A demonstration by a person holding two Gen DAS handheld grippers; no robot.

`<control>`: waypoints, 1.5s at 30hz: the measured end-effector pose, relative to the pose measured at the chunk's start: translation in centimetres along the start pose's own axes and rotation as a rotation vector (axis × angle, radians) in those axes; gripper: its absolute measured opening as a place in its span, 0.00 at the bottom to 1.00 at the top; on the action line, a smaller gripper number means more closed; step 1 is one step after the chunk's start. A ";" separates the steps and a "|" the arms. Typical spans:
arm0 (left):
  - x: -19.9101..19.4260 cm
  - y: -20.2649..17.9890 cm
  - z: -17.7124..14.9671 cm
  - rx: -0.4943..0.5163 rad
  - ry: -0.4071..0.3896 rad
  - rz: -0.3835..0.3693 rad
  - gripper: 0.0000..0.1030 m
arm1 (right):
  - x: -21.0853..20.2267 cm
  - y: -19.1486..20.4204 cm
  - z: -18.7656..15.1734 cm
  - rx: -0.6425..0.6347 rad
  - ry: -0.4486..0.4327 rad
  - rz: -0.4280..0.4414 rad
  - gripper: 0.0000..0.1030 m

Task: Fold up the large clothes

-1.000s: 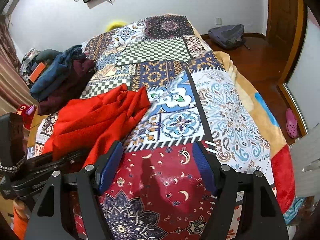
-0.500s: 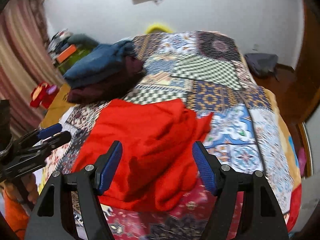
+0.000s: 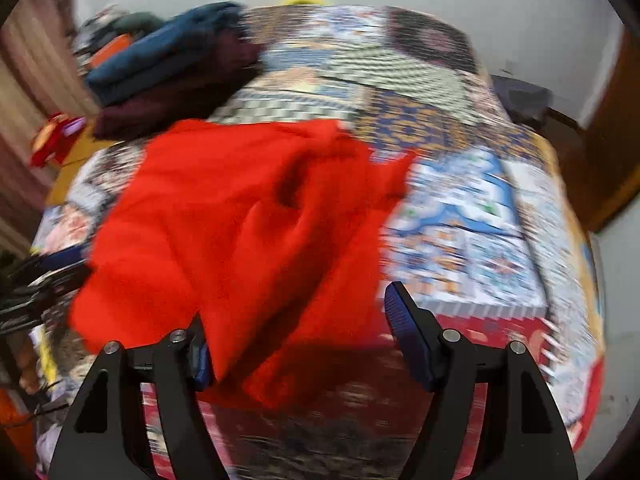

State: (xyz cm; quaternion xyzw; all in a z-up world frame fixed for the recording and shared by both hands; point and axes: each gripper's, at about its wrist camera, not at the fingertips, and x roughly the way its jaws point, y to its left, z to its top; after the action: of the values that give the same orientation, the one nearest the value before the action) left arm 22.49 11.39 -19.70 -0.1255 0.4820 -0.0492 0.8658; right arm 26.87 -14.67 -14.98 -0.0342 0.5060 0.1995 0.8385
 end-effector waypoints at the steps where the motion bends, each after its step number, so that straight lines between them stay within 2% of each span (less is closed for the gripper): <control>1: 0.0 0.1 -0.3 -0.003 0.001 0.003 0.71 | -0.1 -0.7 -0.3 0.023 0.001 0.010 0.72; 4: 0.2 0.5 -1.3 -0.026 0.010 0.012 0.76 | -1.0 -1.2 -1.0 0.039 -0.031 -0.003 0.72; 8: 0.1 1.2 -2.2 -0.055 0.031 0.007 0.77 | -1.9 -1.5 -1.7 0.062 -0.054 -0.020 0.72; 12: 1.0 0.8 -3.2 -0.002 0.077 0.103 0.77 | -2.5 -3.1 -2.4 0.102 -0.058 -0.088 0.72; 15: 0.7 0.7 -3.8 0.007 0.058 0.116 0.77 | -3.5 -5.0 -3.0 0.186 -0.040 -0.046 0.72; 17: 0.3 0.9 -3.7 -0.001 0.054 0.127 0.77 | -4.8 -5.6 -3.0 0.209 -0.059 -0.050 0.72; 22: -2.1 1.8 -2.2 -0.015 -0.014 0.168 0.77 | -7.7 -4.4 -0.8 0.175 -0.130 -0.019 0.74; 25: -3.7 2.1 -0.8 -0.009 -0.072 0.192 0.77 | -8.1 -2.2 1.0 0.093 -0.161 0.007 0.74; 28: -4.6 2.2 0.8 0.002 -0.111 0.204 0.77 | -7.2 0.8 3.4 -0.008 -0.157 0.076 0.74; 32: -4.3 2.2 3.2 0.002 -0.120 0.173 0.77 | -4.1 3.5 5.4 -0.086 -0.106 0.143 0.75; 36: -3.0 1.8 5.1 -0.003 -0.103 0.120 0.77 | 0.3 3.7 6.4 -0.088 -0.007 0.138 0.75; 40: -0.7 1.4 6.2 -0.021 -0.038 0.030 0.77 | 4.8 0.8 6.8 -0.002 0.124 0.128 0.75; 42: 0.9 1.4 6.4 -0.037 0.010 -0.016 0.77 | 5.8 -0.8 7.0 0.045 0.163 0.122 0.75; 45: 3.4 1.6 6.5 -0.080 0.086 -0.095 0.77 | 7.2 -3.5 6.7 0.126 0.238 0.212 0.75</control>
State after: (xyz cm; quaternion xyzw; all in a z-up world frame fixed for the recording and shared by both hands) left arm 29.74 13.31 -19.63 -0.1804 0.5139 -0.0763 0.8352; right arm 36.72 -13.98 -18.43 0.0485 0.6140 0.2491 0.7474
